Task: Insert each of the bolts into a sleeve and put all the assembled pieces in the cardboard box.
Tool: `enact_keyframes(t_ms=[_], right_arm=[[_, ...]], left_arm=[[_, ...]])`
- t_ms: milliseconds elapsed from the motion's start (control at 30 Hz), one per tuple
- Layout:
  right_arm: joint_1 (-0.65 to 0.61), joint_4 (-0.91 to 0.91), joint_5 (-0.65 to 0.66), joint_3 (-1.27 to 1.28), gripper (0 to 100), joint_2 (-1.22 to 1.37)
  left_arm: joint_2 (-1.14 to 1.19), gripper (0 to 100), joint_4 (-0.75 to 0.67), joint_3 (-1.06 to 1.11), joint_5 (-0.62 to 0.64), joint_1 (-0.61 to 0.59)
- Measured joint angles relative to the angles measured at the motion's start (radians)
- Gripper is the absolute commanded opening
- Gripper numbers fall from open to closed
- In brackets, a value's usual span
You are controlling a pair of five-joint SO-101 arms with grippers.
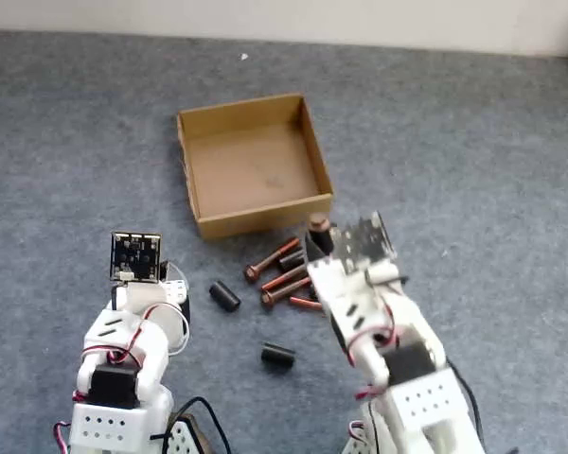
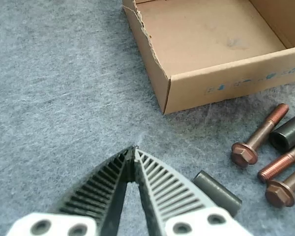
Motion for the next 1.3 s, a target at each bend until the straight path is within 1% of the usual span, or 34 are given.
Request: enact_keyframes(t_ms=[233,400,567,733,800,933,1133,1300], right_arm=[[-0.002,-0.226,0.0,-0.264,0.5,0.509],[-0.014,-0.345,0.0,-0.466,0.5,0.832],[-0.015,-0.42,0.0,-0.666,0.5,1.076],[-0.017,-0.437,0.0,-0.799,0.9,1.278],[-0.017,-0.437,0.0,-0.83,3.8,1.33],[-0.018,-0.437,0.0,-0.848,12.9,1.359],[-0.018,-0.419,0.0,-0.868,13.5,1.358],[-0.018,-0.244,0.0,-0.87,13.5,1.247]], left_arm=[[0.0,1,-0.002,0.006,-0.003,0.0],[0.0,1,-0.005,0.006,-0.003,0.0],[0.0,1,-0.02,0.011,-0.003,0.0],[0.0,1,-0.021,0.011,-0.003,0.0],[0.0,1,-0.021,0.011,-0.003,0.0],[0.0,1,-0.021,0.011,-0.003,0.0],[0.0,1,-0.021,0.011,-0.003,0.0],[0.0,1,-0.021,0.011,-0.003,0.0]])
